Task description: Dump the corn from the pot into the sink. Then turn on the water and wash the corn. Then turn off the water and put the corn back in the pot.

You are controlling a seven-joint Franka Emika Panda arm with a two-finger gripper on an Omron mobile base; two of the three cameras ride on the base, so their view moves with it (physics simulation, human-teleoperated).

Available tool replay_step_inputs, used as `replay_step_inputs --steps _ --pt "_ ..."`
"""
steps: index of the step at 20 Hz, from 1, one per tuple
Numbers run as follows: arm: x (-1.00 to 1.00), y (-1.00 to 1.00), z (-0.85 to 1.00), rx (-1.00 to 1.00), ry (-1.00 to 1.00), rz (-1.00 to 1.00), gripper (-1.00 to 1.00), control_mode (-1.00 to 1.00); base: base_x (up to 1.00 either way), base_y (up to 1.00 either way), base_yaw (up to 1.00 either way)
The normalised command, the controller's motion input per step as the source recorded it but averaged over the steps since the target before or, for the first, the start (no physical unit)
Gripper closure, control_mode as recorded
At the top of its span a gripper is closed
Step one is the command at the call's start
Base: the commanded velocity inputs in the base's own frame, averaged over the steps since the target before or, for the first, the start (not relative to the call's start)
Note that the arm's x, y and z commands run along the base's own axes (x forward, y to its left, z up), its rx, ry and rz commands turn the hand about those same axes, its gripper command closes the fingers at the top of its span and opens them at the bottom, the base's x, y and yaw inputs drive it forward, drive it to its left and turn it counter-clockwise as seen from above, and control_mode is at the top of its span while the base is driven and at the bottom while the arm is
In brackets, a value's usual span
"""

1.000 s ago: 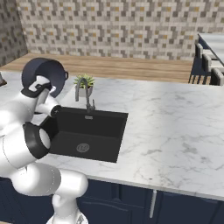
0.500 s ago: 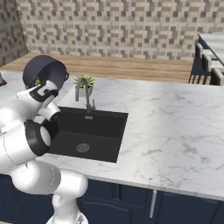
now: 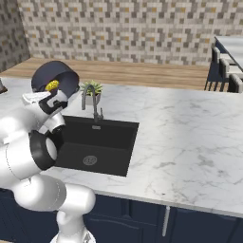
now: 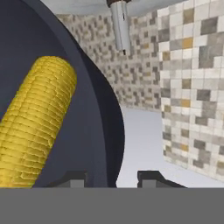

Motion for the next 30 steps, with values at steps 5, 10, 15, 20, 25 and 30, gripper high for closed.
replay_step_inputs --steps 5,10,15,20,25,30 --pt "0.17 -0.18 0.07 0.16 0.01 0.0 1.0 -1.0 0.0 0.0 0.0" --pt "0.14 -0.12 0.06 0.16 0.0 0.0 1.0 -1.0 0.0 0.0 0.0" --pt "0.01 0.02 0.06 0.01 0.0 0.0 1.0 -1.0 0.0 0.0 0.0" --pt "0.0 0.34 0.22 -0.08 -0.02 0.0 1.0 -1.0 0.0 0.0 0.0" --pt "-0.04 0.46 0.33 -0.29 0.0 0.0 1.0 -1.0 0.0 0.0 0.0" --pt "-0.08 0.44 0.09 -0.45 0.0 0.0 1.0 -1.0 0.0 0.0 0.0"
